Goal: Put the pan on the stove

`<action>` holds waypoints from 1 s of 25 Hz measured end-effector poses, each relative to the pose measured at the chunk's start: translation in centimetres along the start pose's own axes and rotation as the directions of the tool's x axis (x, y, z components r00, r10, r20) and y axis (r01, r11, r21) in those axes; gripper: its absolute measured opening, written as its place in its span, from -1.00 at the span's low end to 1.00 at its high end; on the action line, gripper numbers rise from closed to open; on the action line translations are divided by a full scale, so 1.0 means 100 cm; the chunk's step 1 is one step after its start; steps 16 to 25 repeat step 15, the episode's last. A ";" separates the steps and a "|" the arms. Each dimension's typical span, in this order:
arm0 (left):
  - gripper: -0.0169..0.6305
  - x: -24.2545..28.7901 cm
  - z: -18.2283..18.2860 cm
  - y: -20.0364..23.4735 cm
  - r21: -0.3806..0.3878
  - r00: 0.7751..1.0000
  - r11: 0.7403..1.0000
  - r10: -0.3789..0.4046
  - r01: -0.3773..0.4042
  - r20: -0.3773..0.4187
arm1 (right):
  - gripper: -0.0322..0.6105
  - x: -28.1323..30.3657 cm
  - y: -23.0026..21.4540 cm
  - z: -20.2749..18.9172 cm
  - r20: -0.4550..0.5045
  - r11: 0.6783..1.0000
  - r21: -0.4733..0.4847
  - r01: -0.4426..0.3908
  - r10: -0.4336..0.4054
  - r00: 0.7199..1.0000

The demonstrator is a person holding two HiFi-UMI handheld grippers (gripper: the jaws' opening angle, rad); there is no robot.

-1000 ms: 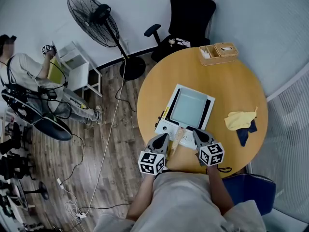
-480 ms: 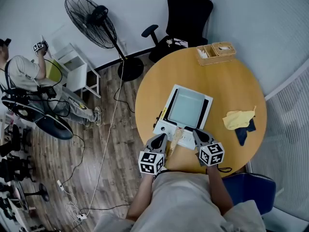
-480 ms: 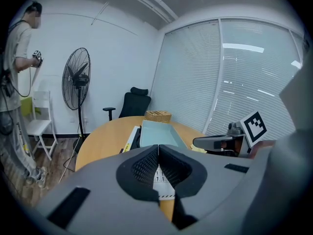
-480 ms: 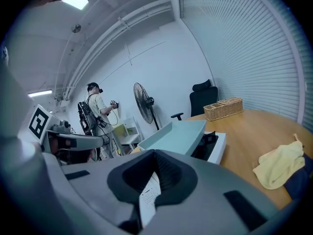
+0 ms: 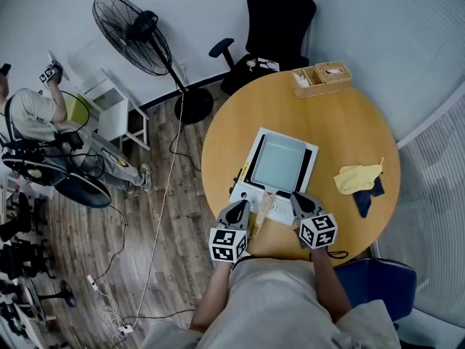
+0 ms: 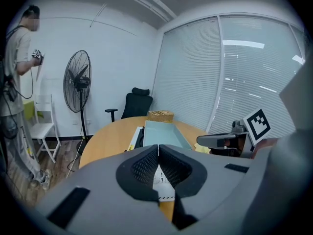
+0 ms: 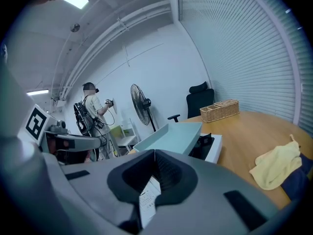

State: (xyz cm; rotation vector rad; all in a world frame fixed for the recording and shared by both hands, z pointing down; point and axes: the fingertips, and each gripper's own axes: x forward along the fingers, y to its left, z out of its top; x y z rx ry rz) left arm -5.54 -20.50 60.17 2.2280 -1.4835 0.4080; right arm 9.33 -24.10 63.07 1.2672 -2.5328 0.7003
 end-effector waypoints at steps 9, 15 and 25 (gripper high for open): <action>-0.86 -0.003 -0.006 0.004 0.000 1.000 1.000 0.007 -0.007 -0.013 | -0.83 0.003 0.004 -0.004 -0.013 1.000 -0.002 -0.006 0.006 1.000; -0.86 -0.009 -0.007 0.001 0.005 1.000 1.000 0.006 -0.006 -0.014 | -0.82 -0.002 0.007 -0.007 -0.020 1.000 -0.004 -0.002 0.002 1.000; -0.86 -0.009 -0.007 0.001 0.005 1.000 1.000 0.006 -0.006 -0.014 | -0.82 -0.002 0.007 -0.007 -0.020 1.000 -0.004 -0.002 0.002 1.000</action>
